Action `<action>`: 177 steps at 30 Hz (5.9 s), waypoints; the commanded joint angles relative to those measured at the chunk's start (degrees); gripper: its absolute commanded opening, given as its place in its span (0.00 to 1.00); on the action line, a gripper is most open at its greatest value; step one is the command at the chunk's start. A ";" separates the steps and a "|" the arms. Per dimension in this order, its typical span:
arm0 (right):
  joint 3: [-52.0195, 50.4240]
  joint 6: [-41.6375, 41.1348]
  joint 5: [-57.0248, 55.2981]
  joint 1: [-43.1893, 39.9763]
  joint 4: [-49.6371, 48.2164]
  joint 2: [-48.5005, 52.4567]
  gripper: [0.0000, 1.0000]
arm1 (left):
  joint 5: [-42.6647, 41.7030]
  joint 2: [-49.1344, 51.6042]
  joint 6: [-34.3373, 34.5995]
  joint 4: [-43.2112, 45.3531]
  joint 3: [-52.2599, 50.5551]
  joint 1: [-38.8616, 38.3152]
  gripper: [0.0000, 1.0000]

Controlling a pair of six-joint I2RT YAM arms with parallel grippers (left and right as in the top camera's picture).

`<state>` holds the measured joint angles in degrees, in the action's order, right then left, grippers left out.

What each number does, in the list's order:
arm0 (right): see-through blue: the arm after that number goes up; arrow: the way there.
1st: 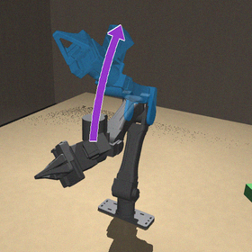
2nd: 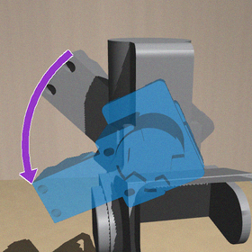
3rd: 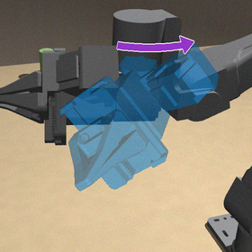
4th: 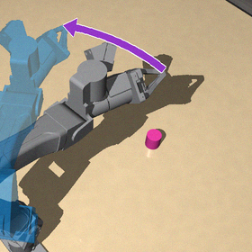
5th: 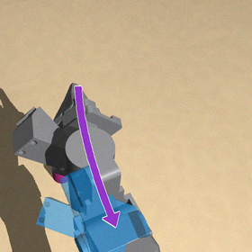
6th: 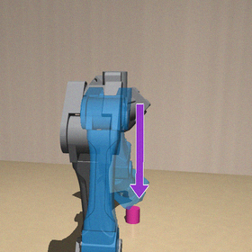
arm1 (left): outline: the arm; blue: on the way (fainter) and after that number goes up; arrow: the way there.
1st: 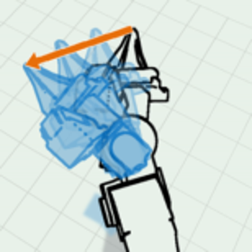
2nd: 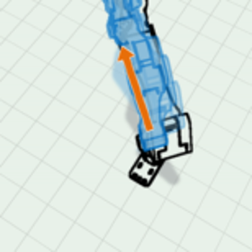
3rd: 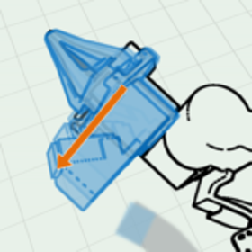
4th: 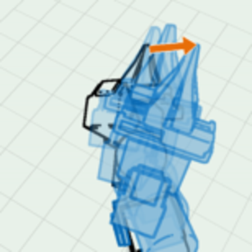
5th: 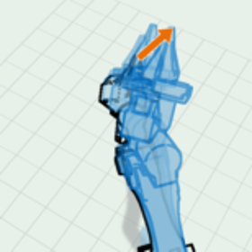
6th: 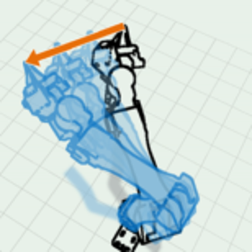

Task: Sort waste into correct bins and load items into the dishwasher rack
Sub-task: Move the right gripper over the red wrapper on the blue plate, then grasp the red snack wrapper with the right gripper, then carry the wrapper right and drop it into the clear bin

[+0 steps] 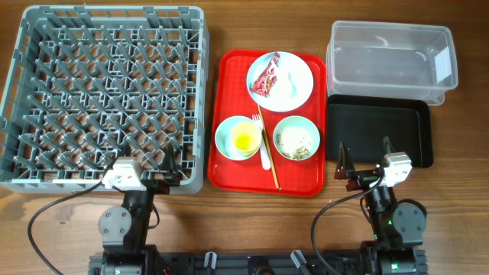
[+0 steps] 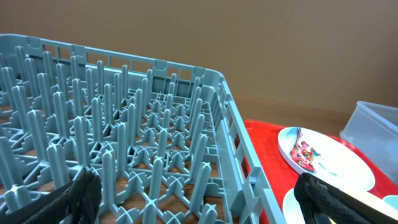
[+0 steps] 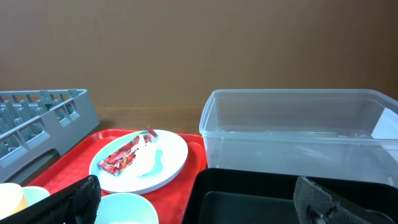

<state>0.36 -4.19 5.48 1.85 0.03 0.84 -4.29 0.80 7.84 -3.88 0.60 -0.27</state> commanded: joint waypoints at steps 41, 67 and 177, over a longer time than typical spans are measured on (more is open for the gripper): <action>64.76 0.44 15.13 0.24 41.62 69.92 1.00 | -0.76 49.05 3.32 -35.17 44.09 -0.26 1.00; 98.73 -6.62 -4.24 17.27 48.17 120.02 0.95 | -0.76 49.09 3.32 -34.62 44.09 -0.26 1.00; 105.00 -6.27 12.55 -2.23 77.94 98.49 1.00 | -0.74 49.09 3.30 -37.11 44.09 -0.26 1.00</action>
<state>105.45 -13.30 14.22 -1.85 73.28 102.61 -4.36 49.71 10.83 -41.06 43.68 -0.27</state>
